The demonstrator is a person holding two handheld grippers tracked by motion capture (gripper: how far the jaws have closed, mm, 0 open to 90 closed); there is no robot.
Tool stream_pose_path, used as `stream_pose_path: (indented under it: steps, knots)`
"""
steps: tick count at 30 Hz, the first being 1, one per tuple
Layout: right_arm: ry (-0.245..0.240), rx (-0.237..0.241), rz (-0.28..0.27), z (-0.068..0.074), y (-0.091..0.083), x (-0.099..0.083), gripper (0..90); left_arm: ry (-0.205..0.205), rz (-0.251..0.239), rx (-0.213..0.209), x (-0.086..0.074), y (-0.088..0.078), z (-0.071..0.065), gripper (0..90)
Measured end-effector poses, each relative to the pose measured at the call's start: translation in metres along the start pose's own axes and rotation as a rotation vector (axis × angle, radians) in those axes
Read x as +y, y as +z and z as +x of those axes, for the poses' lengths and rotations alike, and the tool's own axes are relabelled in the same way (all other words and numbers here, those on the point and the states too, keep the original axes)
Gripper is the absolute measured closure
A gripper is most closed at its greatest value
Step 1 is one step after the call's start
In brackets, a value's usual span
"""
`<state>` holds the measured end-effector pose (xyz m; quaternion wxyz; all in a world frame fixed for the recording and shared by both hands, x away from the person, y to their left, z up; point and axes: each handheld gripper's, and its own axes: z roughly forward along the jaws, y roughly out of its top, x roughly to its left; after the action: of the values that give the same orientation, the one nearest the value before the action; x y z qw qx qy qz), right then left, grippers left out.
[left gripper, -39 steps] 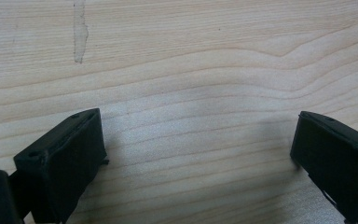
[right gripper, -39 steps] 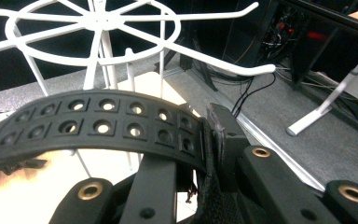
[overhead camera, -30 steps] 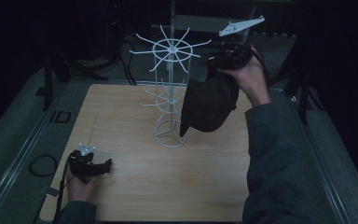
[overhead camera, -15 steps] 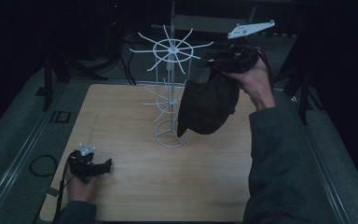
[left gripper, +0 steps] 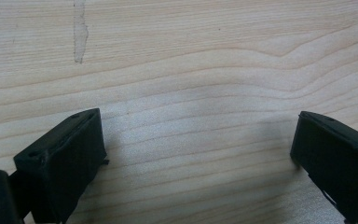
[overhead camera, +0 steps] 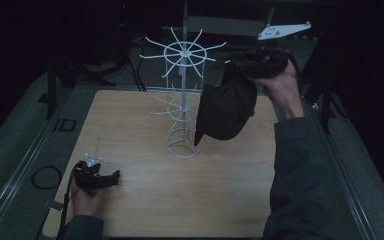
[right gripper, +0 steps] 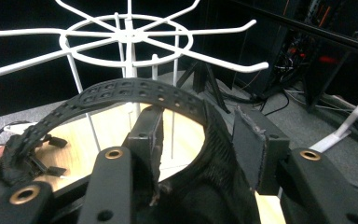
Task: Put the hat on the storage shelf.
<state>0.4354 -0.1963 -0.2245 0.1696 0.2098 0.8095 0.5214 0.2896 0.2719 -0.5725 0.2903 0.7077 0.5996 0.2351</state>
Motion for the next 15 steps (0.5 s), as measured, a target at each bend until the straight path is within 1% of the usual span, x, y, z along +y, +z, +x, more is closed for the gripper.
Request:
stream_pose_path:
  steps: [10,12,15]
  knots:
    - [0.017,-0.014,-0.024,-0.005,-0.016,-0.002,51.6,0.005,0.005,-0.001,0.000,0.000,0.000,3.0]
    - [0.027,-0.020,-0.034,-0.008,-0.022,-0.005,53.2,0.005,0.006,-0.001,0.000,0.000,0.000,3.0]
    - [0.034,-0.025,-0.039,-0.010,-0.025,-0.006,54.9,0.004,0.005,-0.001,0.000,0.000,0.000,3.0]
